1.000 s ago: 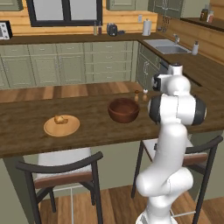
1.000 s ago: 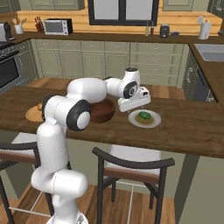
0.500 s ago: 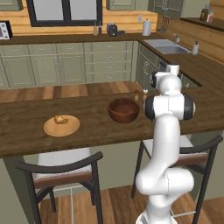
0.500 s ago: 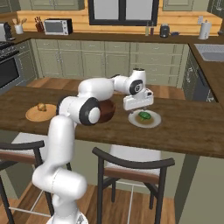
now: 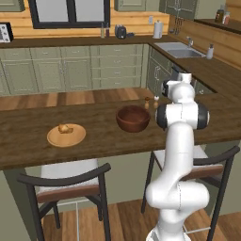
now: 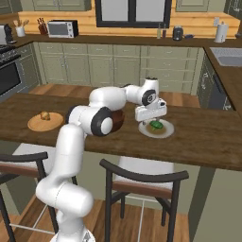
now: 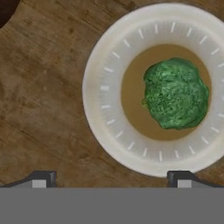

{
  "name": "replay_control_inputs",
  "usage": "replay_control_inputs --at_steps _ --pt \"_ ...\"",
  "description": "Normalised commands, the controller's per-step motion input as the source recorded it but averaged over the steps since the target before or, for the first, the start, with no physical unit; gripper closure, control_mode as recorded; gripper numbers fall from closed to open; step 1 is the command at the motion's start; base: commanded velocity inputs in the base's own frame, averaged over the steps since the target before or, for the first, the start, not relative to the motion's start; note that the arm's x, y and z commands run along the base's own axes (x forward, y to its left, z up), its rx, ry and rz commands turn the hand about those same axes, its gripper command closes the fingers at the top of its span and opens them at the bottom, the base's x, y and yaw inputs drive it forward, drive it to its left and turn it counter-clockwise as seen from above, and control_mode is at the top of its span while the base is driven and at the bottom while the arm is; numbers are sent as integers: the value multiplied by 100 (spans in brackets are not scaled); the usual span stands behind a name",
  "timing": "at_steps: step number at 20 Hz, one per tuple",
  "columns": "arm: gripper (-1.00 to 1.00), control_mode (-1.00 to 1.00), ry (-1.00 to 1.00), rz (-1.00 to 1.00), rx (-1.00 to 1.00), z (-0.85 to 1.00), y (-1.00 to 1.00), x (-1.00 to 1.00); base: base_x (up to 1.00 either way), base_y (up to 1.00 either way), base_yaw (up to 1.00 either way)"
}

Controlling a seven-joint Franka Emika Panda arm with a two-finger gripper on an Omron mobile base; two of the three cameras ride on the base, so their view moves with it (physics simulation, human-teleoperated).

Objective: Pick the chicken drumstick and broccoli from their plates and place them in the bowl. Then put the bowl in the fridge.

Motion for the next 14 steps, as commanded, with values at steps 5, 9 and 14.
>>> replay_control_inputs --at_steps 5,9,14 --pt "-100 -100 -14 1 -14 -35 4 1 0 0 0" --pt "-100 -100 -8 2 -11 -23 0 8 0 0 0" --pt "-100 -100 -4 5 -8 -8 0 37 0 0 0"
